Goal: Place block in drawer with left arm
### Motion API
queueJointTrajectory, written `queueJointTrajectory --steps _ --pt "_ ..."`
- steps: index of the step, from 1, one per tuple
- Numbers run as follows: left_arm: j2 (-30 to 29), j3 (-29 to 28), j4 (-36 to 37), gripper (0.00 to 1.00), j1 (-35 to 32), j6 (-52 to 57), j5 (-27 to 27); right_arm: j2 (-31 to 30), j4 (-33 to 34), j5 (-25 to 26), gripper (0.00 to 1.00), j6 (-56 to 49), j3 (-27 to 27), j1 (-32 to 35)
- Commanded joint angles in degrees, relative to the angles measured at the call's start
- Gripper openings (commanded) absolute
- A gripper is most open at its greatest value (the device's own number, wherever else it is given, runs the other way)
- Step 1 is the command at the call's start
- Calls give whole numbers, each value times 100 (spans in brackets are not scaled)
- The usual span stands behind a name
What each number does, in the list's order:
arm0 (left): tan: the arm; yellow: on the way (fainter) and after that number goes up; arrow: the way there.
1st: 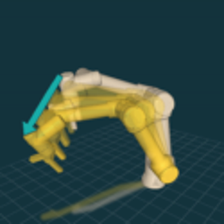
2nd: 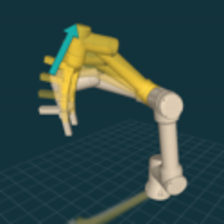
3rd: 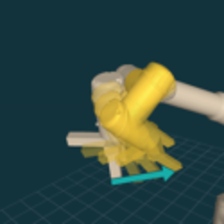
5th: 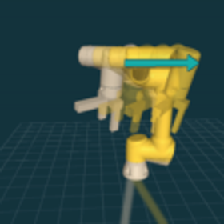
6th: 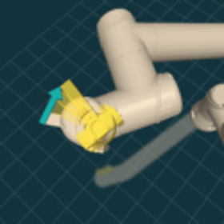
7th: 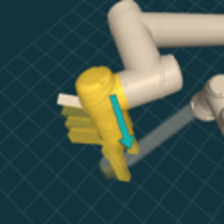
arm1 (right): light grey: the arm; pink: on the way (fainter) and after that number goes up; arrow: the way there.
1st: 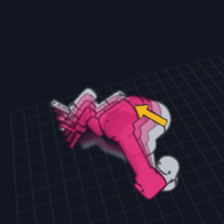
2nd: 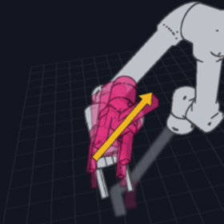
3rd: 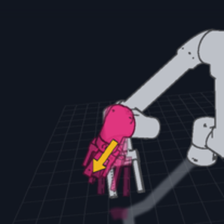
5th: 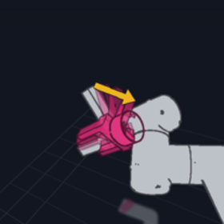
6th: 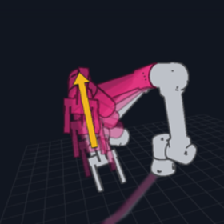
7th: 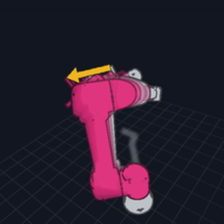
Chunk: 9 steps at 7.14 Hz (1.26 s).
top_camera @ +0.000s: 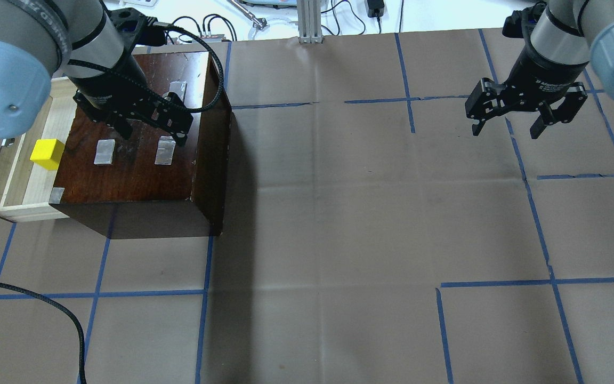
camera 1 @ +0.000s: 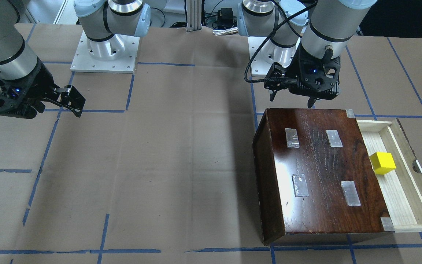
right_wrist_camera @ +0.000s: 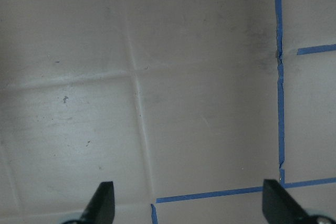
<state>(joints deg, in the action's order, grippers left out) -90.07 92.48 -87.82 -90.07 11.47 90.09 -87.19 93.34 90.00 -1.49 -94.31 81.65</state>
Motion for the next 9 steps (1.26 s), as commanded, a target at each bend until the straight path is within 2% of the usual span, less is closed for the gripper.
queueJointTrajectory --steps 1,9 --pt "104 121 46 99 42 4 0 0 0 0 100 8 0 0" --pt "-36 147 186 99 42 -66 9 0 0 0 100 0 0 0"
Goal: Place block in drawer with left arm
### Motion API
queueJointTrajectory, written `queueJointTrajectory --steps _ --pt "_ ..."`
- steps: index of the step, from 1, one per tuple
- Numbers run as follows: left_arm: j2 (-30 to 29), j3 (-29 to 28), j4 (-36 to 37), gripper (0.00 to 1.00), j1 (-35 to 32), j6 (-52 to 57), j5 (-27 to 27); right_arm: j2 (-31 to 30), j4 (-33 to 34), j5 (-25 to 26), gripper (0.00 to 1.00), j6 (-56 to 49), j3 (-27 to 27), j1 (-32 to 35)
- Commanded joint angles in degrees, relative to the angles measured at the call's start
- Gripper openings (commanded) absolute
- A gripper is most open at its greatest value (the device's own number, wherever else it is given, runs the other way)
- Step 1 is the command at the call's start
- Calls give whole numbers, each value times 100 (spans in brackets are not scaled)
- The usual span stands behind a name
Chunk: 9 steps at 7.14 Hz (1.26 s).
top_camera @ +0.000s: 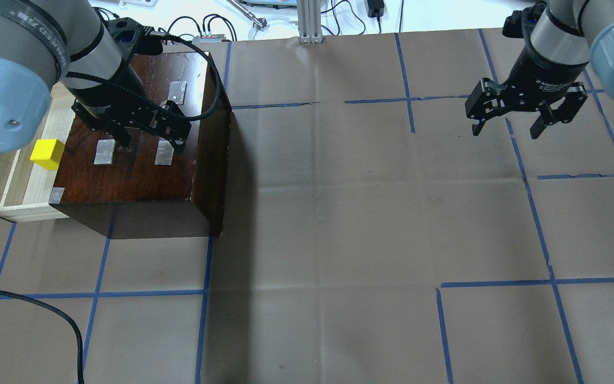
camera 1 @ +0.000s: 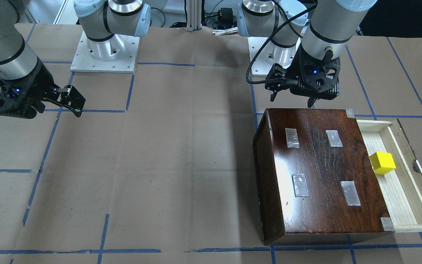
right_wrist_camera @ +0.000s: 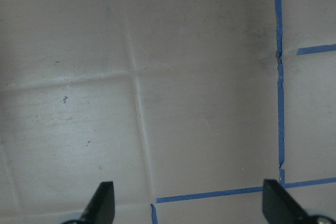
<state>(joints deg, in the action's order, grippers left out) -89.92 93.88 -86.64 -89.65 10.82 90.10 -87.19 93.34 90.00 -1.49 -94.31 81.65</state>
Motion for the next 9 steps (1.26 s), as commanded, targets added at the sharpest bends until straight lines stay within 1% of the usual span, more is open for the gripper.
queueJointTrajectory --steps 1,4,6,7,9 --pt "-87 25 77 99 0 -18 -1 0 0 0 100 0 0 0" --pt "-175 34 68 99 0 -27 -1 0 0 0 100 9 0 0" --pt "-140 165 85 99 0 -36 -1 0 0 0 100 0 9 0" --pt "-157 183 242 99 0 -1 -1 0 0 0 100 0 9 0" --pt "-157 192 261 99 0 -10 8 0 0 0 100 9 9 0"
